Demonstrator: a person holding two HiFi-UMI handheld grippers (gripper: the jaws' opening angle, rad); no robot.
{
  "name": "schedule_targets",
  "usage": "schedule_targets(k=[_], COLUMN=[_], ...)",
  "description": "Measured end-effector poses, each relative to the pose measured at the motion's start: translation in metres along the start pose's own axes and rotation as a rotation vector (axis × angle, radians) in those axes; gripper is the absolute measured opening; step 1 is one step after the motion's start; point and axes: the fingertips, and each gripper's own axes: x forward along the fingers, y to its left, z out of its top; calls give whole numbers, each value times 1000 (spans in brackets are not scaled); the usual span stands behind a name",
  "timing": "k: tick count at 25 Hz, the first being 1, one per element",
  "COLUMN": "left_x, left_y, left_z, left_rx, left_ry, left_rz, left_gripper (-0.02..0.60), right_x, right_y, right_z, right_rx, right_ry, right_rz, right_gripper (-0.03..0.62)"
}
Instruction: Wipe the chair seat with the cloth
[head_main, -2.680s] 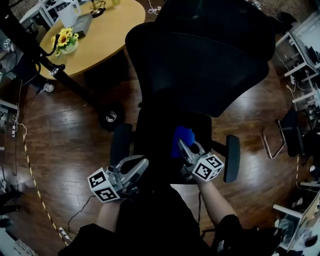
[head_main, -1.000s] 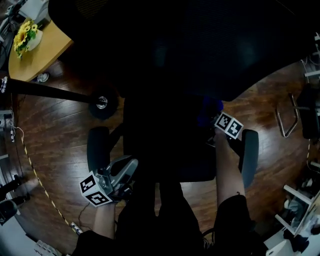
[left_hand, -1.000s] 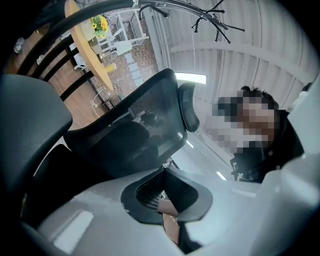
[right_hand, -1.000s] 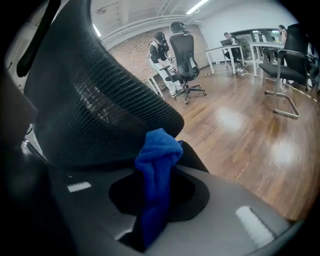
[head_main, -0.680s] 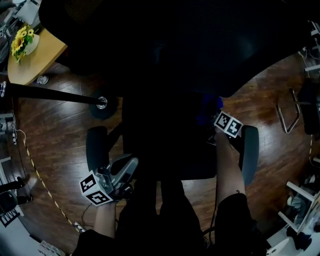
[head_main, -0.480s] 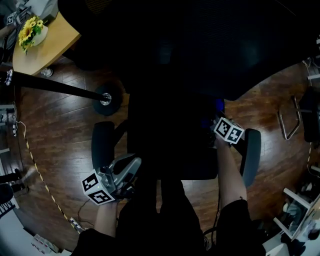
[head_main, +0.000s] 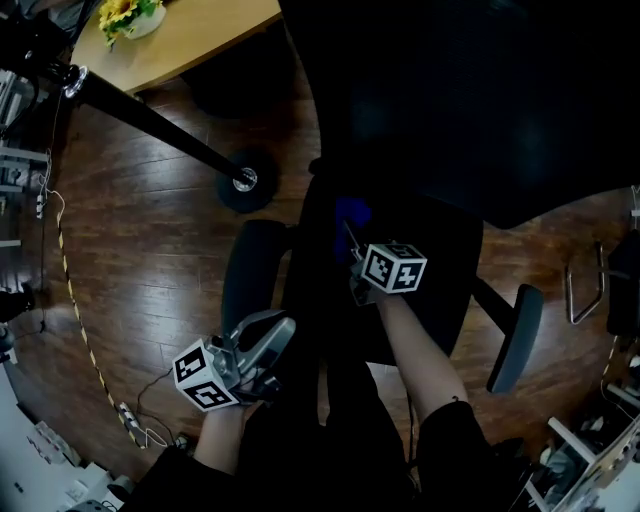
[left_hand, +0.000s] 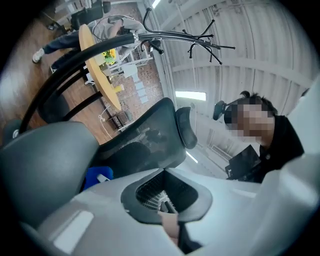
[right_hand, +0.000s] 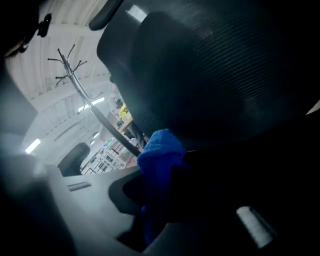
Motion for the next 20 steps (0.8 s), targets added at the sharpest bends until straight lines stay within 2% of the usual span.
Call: schedule_targets(k=[2, 5, 7, 12, 16, 20], left_x=[-9, -21, -28, -38, -30, -13], left_y=[0, 0, -2, 2, 4, -4], left_z=[-1, 1, 3, 4, 3, -4], left_rx=[4, 5, 9, 13, 10, 11], left_ry=[-7, -26, -33, -33, -8, 28], left_rz=[11, 24, 28, 33, 14, -24], left_gripper=[-8, -8, -8, -8, -8, -8], right_x=[35, 69, 74, 68, 32, -33], right_y=[14, 25, 24, 10, -50, -116], right_z=[-27, -63, -73, -71, -70, -63], right_rx=[-51, -208, -236, -181, -94, -22], right_ry=[74, 202, 211, 174, 155, 98], right_rz=[6, -33, -66, -124, -252, -380], right_gripper=[61, 61, 61, 61, 61, 61])
